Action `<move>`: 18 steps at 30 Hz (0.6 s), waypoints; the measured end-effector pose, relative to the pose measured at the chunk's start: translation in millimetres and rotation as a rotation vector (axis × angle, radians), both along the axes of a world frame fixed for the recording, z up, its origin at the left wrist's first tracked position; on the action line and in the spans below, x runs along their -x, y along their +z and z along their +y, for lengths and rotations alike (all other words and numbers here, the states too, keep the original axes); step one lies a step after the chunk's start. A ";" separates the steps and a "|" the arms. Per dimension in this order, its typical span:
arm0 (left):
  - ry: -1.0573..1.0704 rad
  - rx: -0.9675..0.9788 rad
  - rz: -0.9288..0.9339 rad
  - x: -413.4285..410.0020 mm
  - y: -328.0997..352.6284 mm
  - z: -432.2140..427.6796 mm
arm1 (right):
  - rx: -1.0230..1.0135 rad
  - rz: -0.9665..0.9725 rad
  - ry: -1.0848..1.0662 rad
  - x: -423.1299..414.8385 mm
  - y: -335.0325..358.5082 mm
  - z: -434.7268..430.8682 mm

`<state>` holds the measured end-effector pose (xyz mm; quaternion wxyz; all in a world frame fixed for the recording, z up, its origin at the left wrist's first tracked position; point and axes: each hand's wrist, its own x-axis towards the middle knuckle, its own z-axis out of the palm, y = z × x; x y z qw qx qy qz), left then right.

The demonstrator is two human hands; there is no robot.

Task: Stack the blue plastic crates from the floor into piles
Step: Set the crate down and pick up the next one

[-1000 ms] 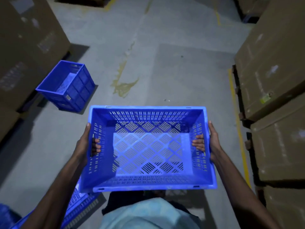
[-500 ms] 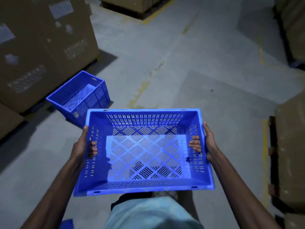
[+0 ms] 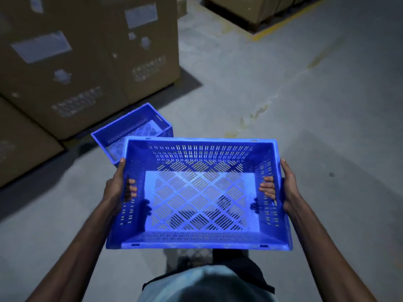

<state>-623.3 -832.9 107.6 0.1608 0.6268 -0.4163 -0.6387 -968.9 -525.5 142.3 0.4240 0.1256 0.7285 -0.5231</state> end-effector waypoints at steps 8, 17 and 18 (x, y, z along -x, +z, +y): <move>0.305 0.020 0.049 81.7 -5.7 -103.4 | 0.002 -0.035 0.282 148.0 -9.4 -194.3; 0.558 -0.027 -0.003 99.8 -14.7 -197.2 | -0.015 -0.047 0.597 219.2 -23.1 -419.3; 0.588 -0.027 -0.019 99.4 -19.3 -208.9 | -0.031 -0.046 0.631 219.8 -27.8 -443.4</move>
